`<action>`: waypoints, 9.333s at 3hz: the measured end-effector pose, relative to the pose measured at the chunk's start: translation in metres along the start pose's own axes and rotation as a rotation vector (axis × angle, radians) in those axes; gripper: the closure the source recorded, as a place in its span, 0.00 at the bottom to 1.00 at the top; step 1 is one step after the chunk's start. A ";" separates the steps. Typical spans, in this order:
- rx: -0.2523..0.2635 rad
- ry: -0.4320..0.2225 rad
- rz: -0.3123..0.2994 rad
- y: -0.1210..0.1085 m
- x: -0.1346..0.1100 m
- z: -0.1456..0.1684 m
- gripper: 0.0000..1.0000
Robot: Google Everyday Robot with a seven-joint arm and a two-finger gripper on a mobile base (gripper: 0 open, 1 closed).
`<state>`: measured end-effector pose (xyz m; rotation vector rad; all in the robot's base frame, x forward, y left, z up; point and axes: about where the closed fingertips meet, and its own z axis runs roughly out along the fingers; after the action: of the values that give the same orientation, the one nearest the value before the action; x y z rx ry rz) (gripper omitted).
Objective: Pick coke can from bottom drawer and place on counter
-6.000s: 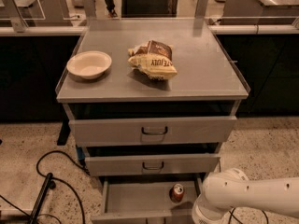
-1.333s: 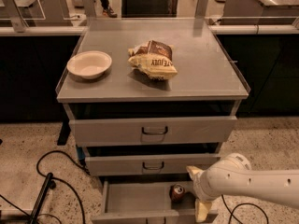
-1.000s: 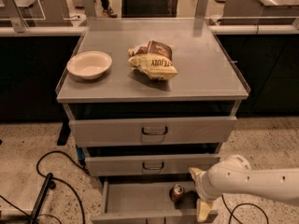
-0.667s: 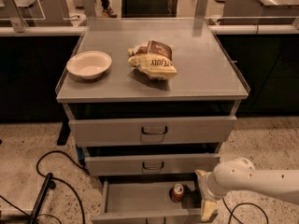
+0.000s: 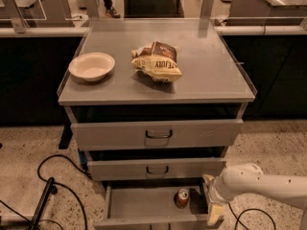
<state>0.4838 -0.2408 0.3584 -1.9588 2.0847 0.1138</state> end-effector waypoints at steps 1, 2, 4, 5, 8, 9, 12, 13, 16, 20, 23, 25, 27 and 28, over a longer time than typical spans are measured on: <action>-0.055 -0.023 0.029 0.008 0.014 0.033 0.00; -0.177 -0.089 0.066 0.029 0.033 0.089 0.00; -0.194 -0.110 0.086 0.029 0.041 0.118 0.00; -0.274 -0.109 0.158 0.005 0.040 0.116 0.00; -0.215 -0.257 0.174 -0.012 0.040 0.110 0.00; -0.215 -0.257 0.174 -0.012 0.040 0.110 0.00; -0.239 -0.195 0.079 -0.003 0.040 0.136 0.00; -0.185 -0.167 -0.050 0.010 0.026 0.148 0.00; -0.172 -0.245 -0.106 0.006 0.023 0.151 0.00; -0.212 -0.250 -0.037 0.012 0.041 0.169 0.00; -0.167 -0.313 -0.163 -0.020 0.000 0.193 0.00; -0.123 -0.285 -0.165 -0.018 -0.002 0.191 0.00; -0.002 -0.188 -0.157 0.003 -0.006 0.179 0.00; 0.053 -0.175 -0.196 -0.007 -0.027 0.154 0.00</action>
Offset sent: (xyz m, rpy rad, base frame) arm -0.0173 -0.0186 -0.1887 0.2178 0.3286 -0.0161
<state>0.5149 -0.1774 0.2186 -2.0302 1.7605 0.1815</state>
